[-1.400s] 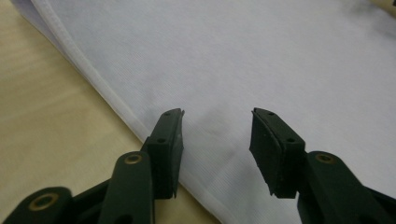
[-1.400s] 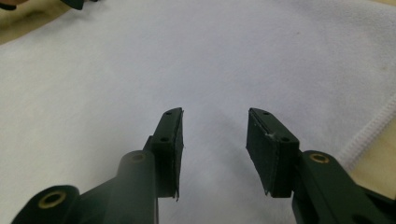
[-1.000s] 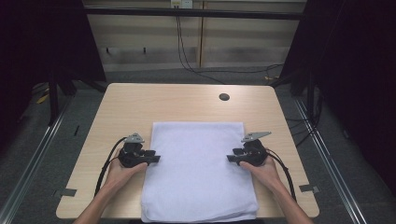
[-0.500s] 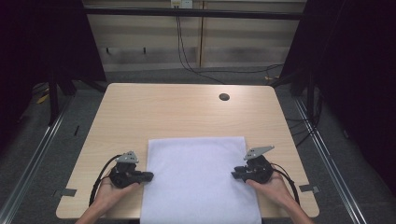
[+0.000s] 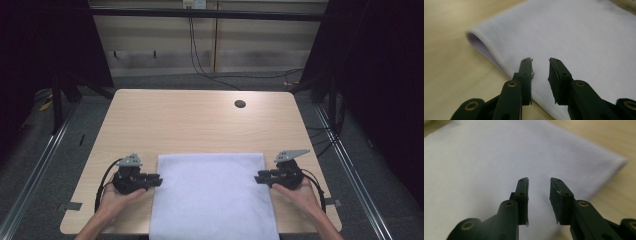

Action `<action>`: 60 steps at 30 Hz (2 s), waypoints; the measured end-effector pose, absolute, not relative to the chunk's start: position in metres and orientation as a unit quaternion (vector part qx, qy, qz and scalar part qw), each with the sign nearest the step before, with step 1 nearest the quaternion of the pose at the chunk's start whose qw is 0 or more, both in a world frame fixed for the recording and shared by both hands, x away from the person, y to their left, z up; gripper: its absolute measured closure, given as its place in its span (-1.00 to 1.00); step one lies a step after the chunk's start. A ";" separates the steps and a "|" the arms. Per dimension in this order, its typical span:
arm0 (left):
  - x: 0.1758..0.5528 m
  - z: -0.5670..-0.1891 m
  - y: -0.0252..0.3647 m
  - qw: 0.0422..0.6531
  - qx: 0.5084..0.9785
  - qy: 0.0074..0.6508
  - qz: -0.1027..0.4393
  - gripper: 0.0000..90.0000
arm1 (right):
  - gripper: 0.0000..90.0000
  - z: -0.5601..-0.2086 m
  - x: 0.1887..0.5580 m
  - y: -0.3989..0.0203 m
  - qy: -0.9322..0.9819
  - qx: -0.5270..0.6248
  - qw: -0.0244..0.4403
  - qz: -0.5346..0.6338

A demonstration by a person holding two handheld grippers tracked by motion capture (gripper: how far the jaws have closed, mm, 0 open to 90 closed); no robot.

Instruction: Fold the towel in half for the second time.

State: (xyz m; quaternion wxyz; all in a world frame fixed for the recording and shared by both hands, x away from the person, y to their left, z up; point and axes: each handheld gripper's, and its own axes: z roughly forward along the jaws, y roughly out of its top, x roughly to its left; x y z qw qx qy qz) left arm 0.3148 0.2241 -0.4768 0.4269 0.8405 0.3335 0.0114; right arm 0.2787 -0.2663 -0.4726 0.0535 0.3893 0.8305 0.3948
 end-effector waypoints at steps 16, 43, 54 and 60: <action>0.383 -0.484 0.221 0.436 0.822 0.365 0.033 0.38 | 0.30 -0.490 0.357 -0.280 0.809 0.437 0.096 0.380; 0.379 -0.500 0.214 0.390 0.850 0.353 0.000 0.87 | 0.89 -0.500 0.356 -0.273 0.814 0.449 0.068 0.363; 0.388 -0.479 0.221 0.424 0.833 0.357 0.000 0.88 | 0.92 -0.481 0.359 -0.277 0.790 0.451 0.064 0.409; 0.400 -0.467 0.218 0.435 0.822 0.367 0.021 0.88 | 0.92 -0.467 0.369 -0.273 0.784 0.451 0.080 0.418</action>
